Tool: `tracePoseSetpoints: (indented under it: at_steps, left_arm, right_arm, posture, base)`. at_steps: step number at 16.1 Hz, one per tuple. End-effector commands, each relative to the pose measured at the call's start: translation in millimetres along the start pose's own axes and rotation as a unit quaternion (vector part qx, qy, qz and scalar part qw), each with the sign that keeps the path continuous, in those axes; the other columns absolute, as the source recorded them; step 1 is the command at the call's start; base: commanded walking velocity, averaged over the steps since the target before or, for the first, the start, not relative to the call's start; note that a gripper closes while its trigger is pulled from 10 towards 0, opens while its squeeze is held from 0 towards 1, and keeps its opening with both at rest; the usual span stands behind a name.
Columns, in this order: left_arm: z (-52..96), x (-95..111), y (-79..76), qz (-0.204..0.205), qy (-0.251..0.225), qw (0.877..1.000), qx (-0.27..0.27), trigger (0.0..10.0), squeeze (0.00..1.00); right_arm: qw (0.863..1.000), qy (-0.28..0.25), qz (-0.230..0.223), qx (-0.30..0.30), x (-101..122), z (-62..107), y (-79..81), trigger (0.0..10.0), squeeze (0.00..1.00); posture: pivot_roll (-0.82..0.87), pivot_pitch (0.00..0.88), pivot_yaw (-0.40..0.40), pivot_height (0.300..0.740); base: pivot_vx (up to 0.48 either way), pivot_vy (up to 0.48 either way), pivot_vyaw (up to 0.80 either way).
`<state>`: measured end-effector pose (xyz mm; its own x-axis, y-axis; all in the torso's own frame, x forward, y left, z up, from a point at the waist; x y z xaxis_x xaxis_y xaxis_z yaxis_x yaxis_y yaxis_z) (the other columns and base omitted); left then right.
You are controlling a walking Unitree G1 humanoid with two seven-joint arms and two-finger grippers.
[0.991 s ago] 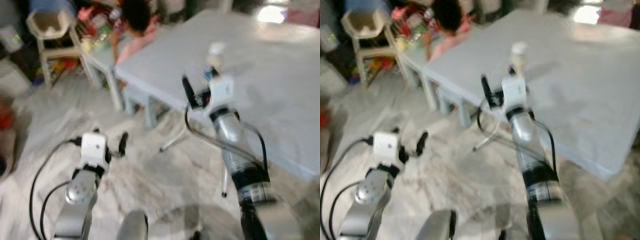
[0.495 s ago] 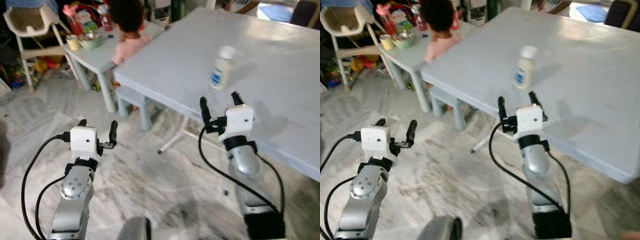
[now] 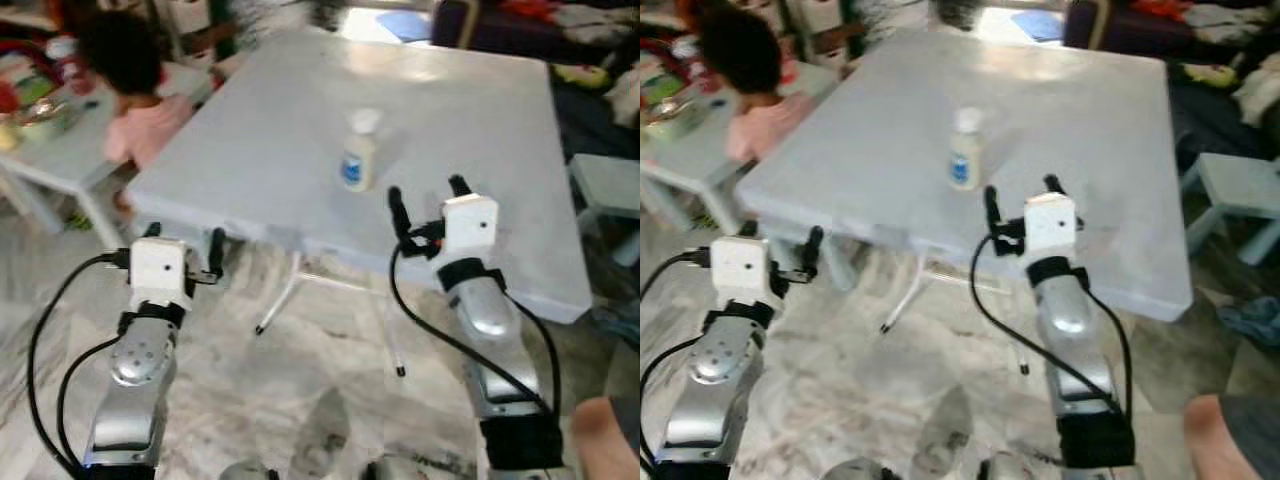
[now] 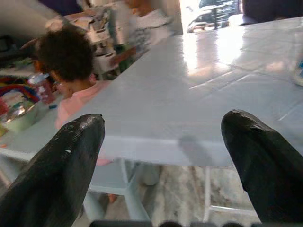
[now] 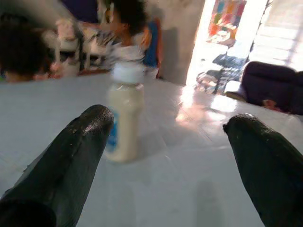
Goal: Restocking fridge
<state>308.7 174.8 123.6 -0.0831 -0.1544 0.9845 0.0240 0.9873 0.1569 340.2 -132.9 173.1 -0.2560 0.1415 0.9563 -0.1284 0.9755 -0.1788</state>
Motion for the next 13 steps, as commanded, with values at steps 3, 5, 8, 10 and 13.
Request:
tracePoseSetpoints:
  at_steps: [3,5,8,10,13]
  left_arm:
    - [3.5,-2.7,-3.9,0.020,0.005,1.000,-0.003,10.0,0.00]
    - [2.0,-3.4,-10.6,0.025,0.002,1.000,-0.019,10.0,0.00]
    - [-5.2,2.0,-19.5,0.036,-0.010,0.999,-0.027,10.0,0.00]
    - [-4.9,2.6,-22.5,0.041,-0.011,0.999,-0.028,10.0,0.00]
    - [-3.2,2.2,-22.1,0.047,-0.011,0.999,-0.022,10.0,0.00]
  right_arm:
    - [0.999,0.009,0.004,-0.038,-2.6,7.6,-5.6,10.0,0.00]
    - [0.999,0.009,0.004,-0.048,-2.8,7.6,-6.9,10.0,0.00]
    - [0.999,0.000,0.014,-0.041,1.2,5.4,-7.0,10.0,0.00]
    - [0.999,-0.002,0.016,-0.043,2.5,3.4,-7.3,10.0,0.00]
    - [0.999,-0.004,0.017,-0.030,2.6,3.5,-4.6,10.0,0.00]
  posture:
    - [0.09,0.048,0.071,0.740]
    - [0.08,0.042,0.074,0.740]
    - [0.07,0.027,0.069,0.740]
    - [0.07,0.023,0.064,0.740]
    - [0.07,0.027,0.059,0.740]
  base:
    - [0.000,0.000,-0.80]
    - [0.000,0.000,-0.80]
    - [0.172,0.000,-0.21]
    - [0.289,0.000,0.00]
    - [0.426,0.000,0.00]
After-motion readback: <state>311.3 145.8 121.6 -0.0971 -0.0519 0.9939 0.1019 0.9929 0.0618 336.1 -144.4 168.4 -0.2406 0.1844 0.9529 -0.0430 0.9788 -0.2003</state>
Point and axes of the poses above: a point about 5 cm out from each wrist's last joint towards the gripper, its own z axis pointing back from the gripper into the wrist, its own x axis along the axis of the wrist's last joint, y = z × x, the point moved 5 cm from there along -z, pointing out of the wrist towards the gripper
